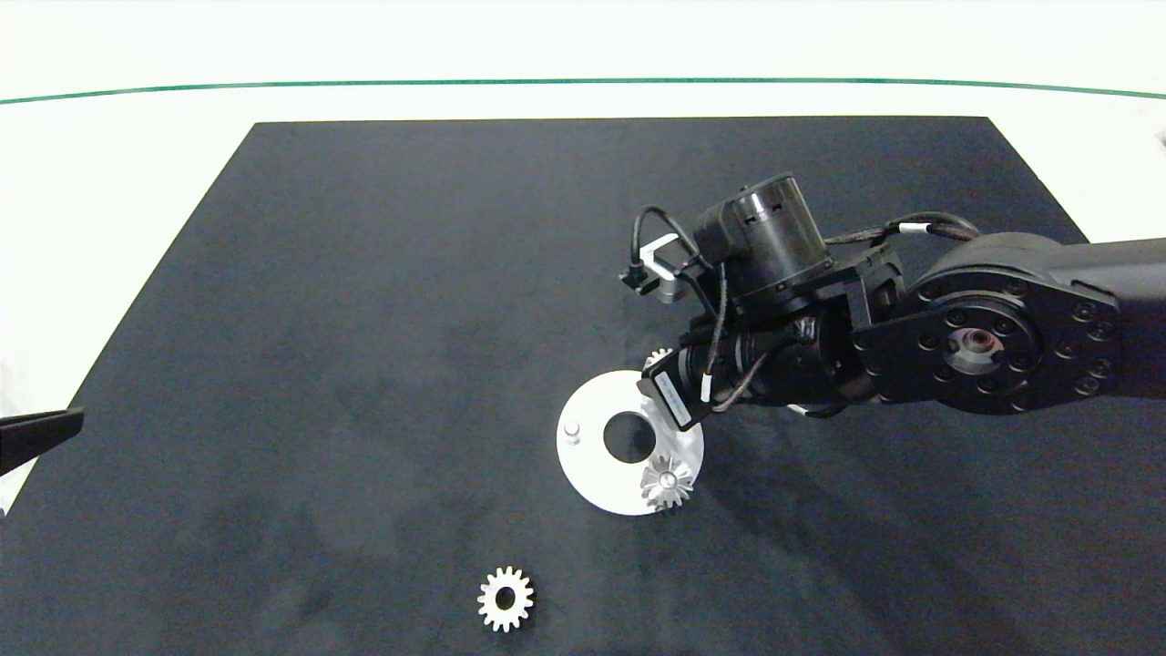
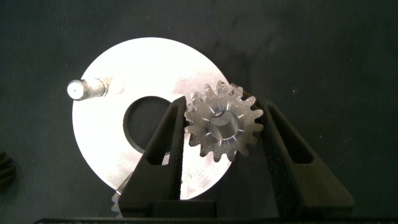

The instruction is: Install three planetary gears onto the carrier pins

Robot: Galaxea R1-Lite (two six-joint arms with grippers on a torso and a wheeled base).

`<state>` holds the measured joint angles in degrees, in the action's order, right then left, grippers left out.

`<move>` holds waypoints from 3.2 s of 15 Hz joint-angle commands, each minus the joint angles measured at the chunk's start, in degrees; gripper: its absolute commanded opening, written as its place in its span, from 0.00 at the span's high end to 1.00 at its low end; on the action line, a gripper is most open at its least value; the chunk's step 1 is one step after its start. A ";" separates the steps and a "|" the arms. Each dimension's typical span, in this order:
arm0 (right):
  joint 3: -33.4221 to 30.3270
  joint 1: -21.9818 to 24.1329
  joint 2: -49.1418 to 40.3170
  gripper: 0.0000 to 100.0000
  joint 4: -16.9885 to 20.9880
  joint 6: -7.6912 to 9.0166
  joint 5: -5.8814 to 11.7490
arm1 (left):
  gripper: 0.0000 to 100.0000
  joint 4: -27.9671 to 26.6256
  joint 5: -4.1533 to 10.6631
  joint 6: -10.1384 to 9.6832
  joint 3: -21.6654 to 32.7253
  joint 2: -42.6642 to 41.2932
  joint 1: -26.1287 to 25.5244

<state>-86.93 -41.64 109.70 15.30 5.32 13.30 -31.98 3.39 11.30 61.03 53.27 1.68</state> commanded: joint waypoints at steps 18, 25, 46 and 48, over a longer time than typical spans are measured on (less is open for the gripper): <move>4.58 -1.25 -1.25 0.00 -2.29 0.49 0.59 | 0.00 -0.19 0.04 0.13 -0.03 -0.01 -0.01; 29.71 -0.81 -37.37 0.00 -2.20 0.57 10.17 | 0.00 -0.28 -0.40 -0.05 -3.11 0.52 -3.26; 39.38 3.59 -55.47 0.00 -4.49 4.88 10.52 | 0.00 23.54 9.36 1.97 -24.02 11.94 -38.51; 39.38 3.59 -55.56 0.00 -4.49 4.88 10.43 | 0.00 23.98 9.44 1.44 -25.17 12.12 -42.82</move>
<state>-47.54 -38.01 53.94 10.76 10.14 23.61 -8.12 12.67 12.97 36.52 63.17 -38.17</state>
